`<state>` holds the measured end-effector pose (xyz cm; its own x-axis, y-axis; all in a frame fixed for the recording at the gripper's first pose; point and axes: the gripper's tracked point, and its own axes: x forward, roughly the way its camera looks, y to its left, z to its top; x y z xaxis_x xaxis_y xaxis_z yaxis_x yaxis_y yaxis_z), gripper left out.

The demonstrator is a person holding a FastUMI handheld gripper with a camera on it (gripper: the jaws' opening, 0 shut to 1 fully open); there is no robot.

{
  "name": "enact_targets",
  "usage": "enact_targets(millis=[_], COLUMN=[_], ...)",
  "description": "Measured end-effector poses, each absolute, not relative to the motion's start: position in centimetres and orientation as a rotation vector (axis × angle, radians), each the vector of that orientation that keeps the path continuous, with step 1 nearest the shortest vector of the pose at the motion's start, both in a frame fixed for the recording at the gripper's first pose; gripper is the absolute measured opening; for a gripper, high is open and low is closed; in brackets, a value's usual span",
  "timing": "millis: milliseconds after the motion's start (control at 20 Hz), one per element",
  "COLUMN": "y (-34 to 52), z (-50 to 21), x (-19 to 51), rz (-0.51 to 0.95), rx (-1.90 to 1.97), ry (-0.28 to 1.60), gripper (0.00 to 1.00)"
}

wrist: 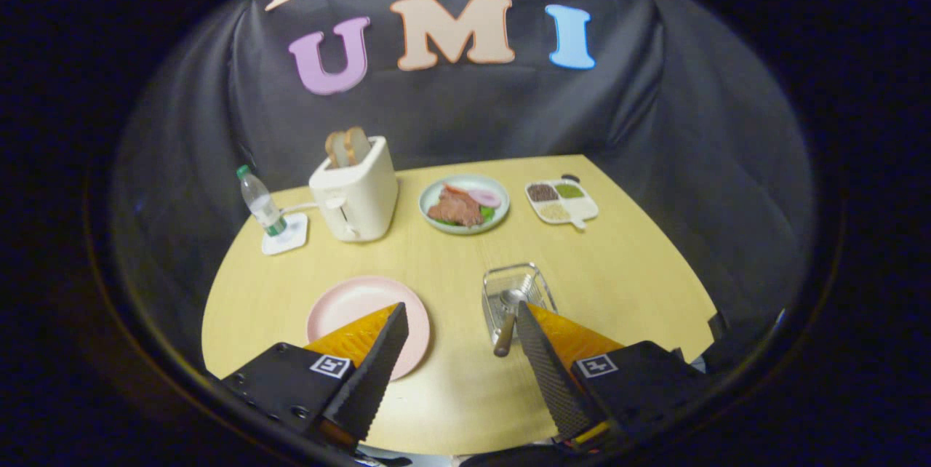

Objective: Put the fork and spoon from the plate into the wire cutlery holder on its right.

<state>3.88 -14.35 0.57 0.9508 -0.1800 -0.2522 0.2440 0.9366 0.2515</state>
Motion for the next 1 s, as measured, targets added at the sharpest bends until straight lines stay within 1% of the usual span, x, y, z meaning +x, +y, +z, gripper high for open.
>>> enact_targets(millis=[250, 400, 550, 1000], y=[-15.3, -15.5, -16.2, -15.9], z=[5.1, 6.6, 6.5, 6.6], x=[2.4, 1.2, 0.6, 0.0], rz=[-0.198, -0.190, -0.240, -0.248], rx=[0.217, 0.154, 0.156, 0.184], ry=[-0.036, -0.129, -0.151, -0.171], gripper=[0.96, 0.96, 0.96, 0.96])
